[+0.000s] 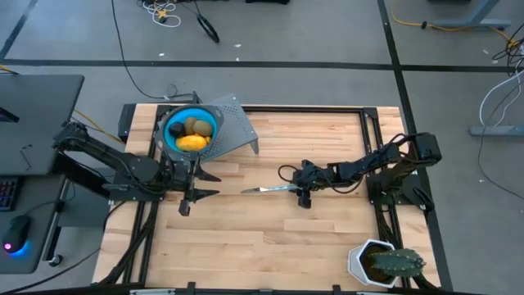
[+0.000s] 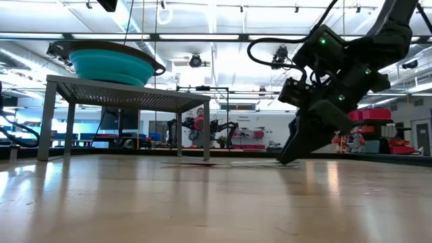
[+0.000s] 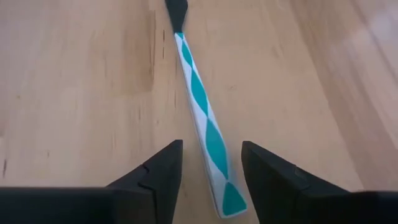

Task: Pick & Place Fruit
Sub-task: Put the white knife on the shelf

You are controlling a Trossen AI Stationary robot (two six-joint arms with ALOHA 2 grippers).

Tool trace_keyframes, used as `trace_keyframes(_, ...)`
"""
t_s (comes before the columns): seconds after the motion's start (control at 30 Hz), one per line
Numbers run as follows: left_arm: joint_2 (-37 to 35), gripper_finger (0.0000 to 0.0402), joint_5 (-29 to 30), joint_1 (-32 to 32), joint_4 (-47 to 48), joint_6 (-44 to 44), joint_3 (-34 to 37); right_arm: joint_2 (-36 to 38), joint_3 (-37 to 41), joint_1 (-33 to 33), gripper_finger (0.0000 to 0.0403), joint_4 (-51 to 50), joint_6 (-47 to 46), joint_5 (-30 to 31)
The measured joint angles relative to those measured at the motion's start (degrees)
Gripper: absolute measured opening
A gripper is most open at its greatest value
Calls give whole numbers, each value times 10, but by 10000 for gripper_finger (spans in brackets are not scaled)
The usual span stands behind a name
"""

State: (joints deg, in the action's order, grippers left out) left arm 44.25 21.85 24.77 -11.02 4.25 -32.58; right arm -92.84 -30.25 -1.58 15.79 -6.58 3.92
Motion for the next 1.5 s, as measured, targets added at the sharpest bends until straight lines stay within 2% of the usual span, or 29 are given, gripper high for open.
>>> trace_keyframes(0.23,0,165,0,0,0,0,0,0,1,-13,172,8,-24,-29)
trace_keyframes(0.4,0,165,0,0,0,0,0,0,1,-33,172,9,-35,-26)
trace_keyframes(0.53,0,165,0,0,0,0,0,0,1,-40,172,13,-42,14)
trace_keyframes(0.67,0,165,0,0,0,1,0,0,1,-40,172,27,-94,63)
trace_keyframes(0.77,0,165,0,0,0,1,0,0,1,-48,172,58,-156,67)
trace_keyframes(0.83,0,165,0,0,0,1,0,0,1,-67,172,76,-164,67)
trace_keyframes(0.9,0,165,0,0,0,1,0,0,1,-88,172,86,-160,80)
trace_keyframes(1.1,0,165,0,0,0,1,0,0,1,-124,172,68,-115,176)
trace_keyframes(1.23,0,165,0,0,0,7,0,-13,1,-103,172,76,-106,168)
trace_keyframes(1.5,0,165,0,0,0,9,0,-66,1,-92,172,168,-77,139)
